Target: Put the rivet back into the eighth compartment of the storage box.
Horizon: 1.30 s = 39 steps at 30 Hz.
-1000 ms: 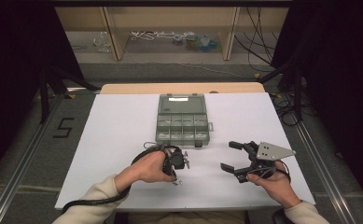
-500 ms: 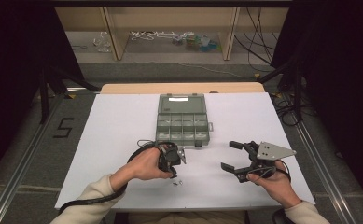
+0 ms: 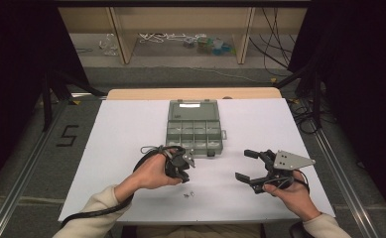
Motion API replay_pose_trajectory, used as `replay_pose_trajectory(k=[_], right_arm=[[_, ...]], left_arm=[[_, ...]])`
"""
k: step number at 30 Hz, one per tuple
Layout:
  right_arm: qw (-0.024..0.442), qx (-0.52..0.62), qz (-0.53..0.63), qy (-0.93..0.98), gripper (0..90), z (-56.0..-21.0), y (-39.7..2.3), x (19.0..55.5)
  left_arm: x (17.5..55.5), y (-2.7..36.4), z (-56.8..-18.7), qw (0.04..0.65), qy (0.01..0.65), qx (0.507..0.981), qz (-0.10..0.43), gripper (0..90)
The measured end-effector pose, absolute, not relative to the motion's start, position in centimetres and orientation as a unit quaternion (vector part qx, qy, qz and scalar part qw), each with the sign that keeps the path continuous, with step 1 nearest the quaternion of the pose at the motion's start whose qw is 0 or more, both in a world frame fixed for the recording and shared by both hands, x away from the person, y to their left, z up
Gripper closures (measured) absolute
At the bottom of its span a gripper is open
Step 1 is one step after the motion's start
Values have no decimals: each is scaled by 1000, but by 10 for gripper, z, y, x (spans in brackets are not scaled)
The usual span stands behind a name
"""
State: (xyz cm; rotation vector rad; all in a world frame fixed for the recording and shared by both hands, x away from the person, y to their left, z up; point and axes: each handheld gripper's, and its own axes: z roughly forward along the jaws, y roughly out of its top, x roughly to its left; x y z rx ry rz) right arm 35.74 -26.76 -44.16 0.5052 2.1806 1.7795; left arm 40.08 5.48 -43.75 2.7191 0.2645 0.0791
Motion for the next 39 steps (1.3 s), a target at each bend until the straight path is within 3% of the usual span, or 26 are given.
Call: replay_pose_trajectory(k=[4,10,22,39], right_arm=[[142,173,615,756,175,-441,-268,357],[140,175,615,756,176,-441,-268,357],[144,174,620,751,175,-442,-267,358],[144,172,617,754,176,-441,-267,357]], left_arm=[[404,58,-435,223,109,968,40,826],[406,61,-437,298,186,933,78,826],[411,67,-435,373,200,898,119,826],[414,63,-432,423,209,868,152,825]])
